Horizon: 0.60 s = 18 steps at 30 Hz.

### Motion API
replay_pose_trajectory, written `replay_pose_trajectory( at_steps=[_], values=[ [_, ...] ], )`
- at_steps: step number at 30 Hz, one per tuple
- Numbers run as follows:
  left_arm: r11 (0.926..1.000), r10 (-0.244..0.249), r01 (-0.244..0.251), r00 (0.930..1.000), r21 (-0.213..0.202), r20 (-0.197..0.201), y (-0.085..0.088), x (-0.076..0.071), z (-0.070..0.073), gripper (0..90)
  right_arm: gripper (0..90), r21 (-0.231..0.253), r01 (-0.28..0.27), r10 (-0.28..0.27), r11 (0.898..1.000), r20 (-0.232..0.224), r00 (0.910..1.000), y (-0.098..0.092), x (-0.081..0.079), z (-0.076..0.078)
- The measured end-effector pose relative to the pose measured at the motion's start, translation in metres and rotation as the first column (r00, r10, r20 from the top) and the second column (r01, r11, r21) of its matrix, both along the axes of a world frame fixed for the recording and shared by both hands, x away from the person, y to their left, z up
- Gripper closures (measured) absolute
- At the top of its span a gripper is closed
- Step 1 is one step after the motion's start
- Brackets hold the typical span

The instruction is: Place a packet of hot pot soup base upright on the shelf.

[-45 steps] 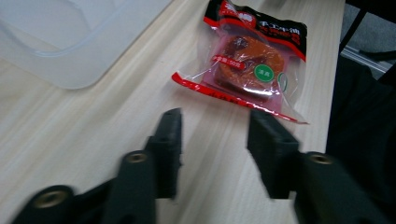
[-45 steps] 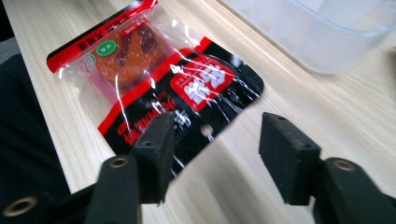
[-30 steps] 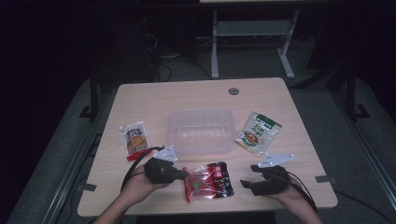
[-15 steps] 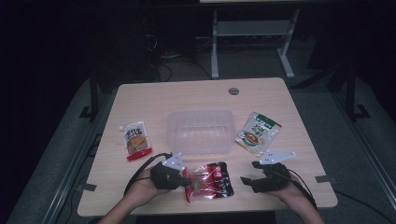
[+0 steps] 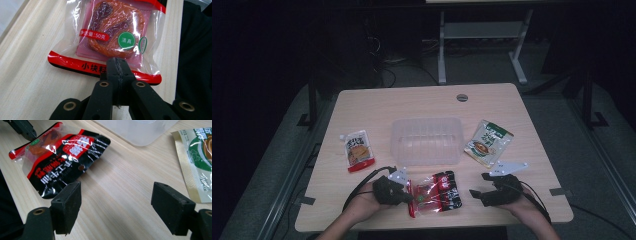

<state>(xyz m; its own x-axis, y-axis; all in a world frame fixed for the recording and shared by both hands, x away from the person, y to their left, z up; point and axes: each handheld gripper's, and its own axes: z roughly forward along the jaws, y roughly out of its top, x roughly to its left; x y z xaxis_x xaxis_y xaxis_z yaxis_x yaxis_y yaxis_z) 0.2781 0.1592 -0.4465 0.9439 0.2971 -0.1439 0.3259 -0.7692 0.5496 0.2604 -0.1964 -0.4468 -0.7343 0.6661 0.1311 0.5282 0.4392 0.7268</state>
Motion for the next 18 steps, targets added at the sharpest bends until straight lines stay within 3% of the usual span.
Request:
replay_pose_trajectory(
  at_steps=[6, 11, 14, 18],
  values=[
    [0.9998, -0.008, 0.008, 1.0000, 0.019, -0.002, 0.000, 0.001, -0.003, 89.7, 23.4, 0.011, 0.000, 0.001, 1.000, -0.011, 0.9999, 0.001, 0.000, 0.001],
    [1.0000, 0.002, -0.002, 0.9999, 0.008, -0.014, 0.000, 0.002, -0.005, 89.7, 17.7, 0.044, -0.011, 0.012, 0.999, -0.028, 0.9995, 0.004, -0.002, 0.006],
    [1.0000, 0.006, -0.006, 0.9997, 0.004, -0.022, 0.001, 0.003, -0.005, 89.7, 17.6, 0.097, -0.035, 0.039, 0.995, -0.035, 0.9986, 0.008, -0.001, 0.010],
    [1.0000, 0.007, -0.007, 0.9996, 0.003, -0.027, 0.001, 0.003, -0.005, 89.8, 16.5, 0.132, -0.062, 0.071, 0.989, -0.064, 0.9954, 0.016, 0.003, 0.009]
  ],
)
